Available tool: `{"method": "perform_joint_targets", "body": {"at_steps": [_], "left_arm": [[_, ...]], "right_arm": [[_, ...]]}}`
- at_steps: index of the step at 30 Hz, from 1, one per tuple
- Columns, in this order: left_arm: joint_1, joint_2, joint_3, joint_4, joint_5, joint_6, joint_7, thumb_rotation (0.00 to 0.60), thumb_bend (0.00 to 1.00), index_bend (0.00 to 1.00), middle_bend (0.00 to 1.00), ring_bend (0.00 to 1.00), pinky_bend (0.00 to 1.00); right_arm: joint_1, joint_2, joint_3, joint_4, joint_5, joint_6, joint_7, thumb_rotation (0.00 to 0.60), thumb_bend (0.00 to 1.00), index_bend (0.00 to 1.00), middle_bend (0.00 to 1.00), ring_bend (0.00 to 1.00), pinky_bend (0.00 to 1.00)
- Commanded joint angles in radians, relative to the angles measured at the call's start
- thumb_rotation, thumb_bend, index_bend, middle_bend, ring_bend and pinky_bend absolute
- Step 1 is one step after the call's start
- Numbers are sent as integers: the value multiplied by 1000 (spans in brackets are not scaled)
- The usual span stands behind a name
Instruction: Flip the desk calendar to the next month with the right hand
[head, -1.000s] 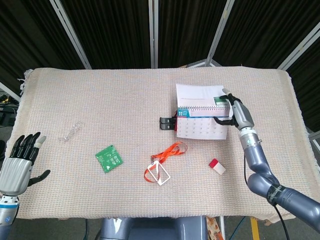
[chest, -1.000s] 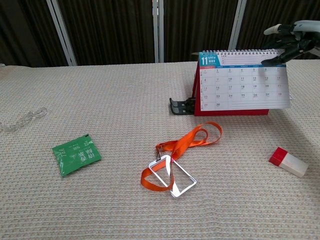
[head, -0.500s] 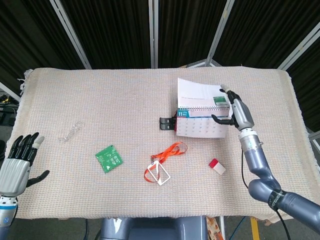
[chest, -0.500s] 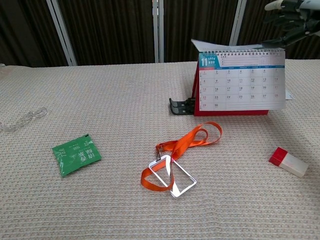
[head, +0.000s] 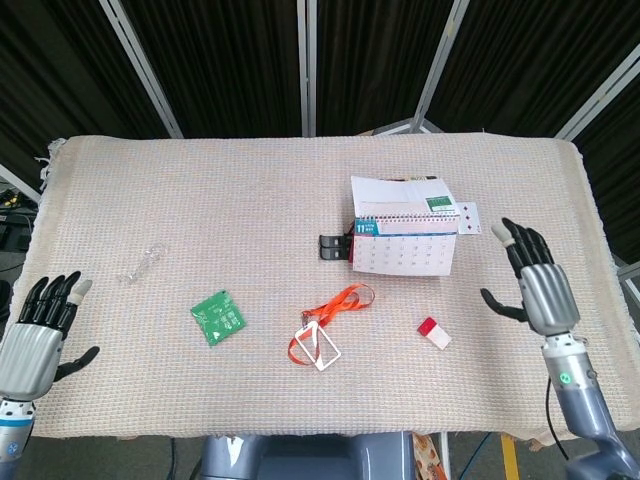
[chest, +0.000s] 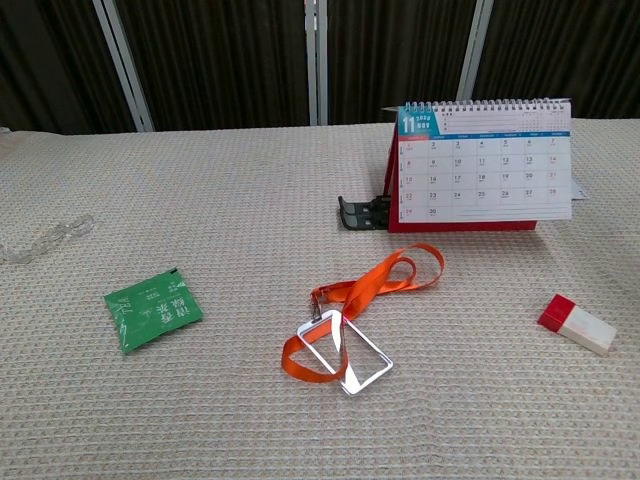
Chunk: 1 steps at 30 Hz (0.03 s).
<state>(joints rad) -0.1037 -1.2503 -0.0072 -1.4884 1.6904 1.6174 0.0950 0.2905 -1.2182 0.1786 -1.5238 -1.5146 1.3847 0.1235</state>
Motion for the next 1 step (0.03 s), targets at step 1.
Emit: {"method": "perform_joint_targets", "body": {"at_steps": [1], "left_arm": [[-1,-6,4,5,4,-4,7,600,67,0,0,0,0]], "right_arm": [[-87,-18,-83,69,-68,95,-77,600,220,8,0,0,0]]}}
